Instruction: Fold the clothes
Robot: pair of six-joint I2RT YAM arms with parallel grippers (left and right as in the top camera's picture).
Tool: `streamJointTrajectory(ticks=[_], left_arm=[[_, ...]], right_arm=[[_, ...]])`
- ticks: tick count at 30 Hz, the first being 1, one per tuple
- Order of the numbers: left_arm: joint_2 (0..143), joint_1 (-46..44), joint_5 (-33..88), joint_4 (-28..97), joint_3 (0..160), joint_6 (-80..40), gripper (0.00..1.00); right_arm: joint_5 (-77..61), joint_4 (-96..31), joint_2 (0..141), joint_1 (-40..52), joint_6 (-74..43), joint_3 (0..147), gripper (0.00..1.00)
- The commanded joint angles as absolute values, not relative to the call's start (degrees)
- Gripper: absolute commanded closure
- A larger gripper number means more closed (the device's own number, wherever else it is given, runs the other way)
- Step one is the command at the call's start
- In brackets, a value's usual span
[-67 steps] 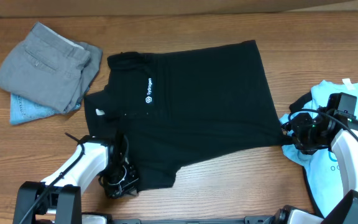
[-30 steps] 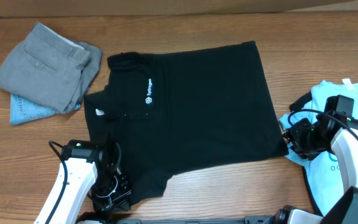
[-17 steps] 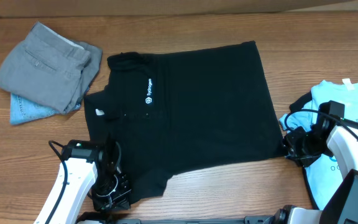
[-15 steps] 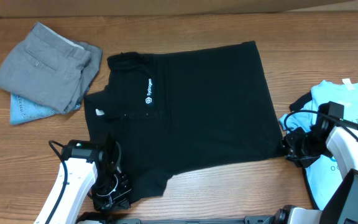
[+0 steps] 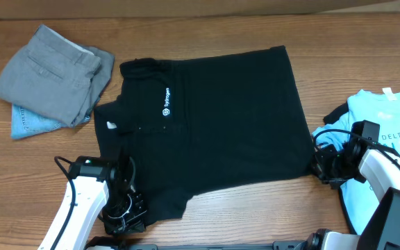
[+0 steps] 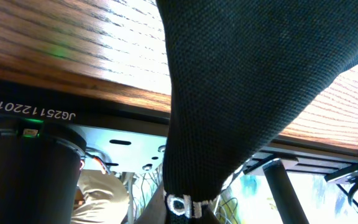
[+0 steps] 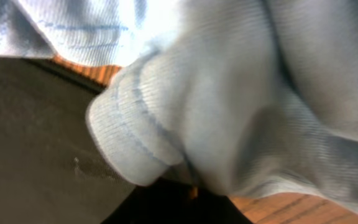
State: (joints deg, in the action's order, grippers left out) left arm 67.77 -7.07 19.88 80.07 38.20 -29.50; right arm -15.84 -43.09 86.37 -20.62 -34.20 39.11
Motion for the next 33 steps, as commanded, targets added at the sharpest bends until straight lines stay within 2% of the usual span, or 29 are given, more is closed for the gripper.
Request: streamJointTrajectory(ticks=[1, 6, 17, 25, 33], left_arm=[[67.22, -6.76, 18.87, 79.94, 38.15, -29.67, 0.96], [67.2, -6.76, 19.09, 79.9, 38.46, -29.61, 0.96], [67.2, -6.52, 15.79, 85.52, 51.09, -29.82, 0.96], [67.22, -5.21, 10.09, 88.82, 57.71, -29.87, 0.96], [68.12, -5.21, 6.52, 83.4, 57.71, -32.36, 0.96]], right_arm=[[-11.6, -44.27, 86.37, -20.71, -34.04, 40.36, 0.79], [-11.57, -50.94, 85.21, -20.69, -30.46, 46.09, 0.85], [-11.62, -67.81, 82.61, -20.69, -25.17, 55.96, 0.89], [-13.43, -65.3, 82.61, -20.62, -23.66, 55.96, 0.9], [-21.39, -57.3, 82.63, -20.62, -22.55, 55.94, 0.94]])
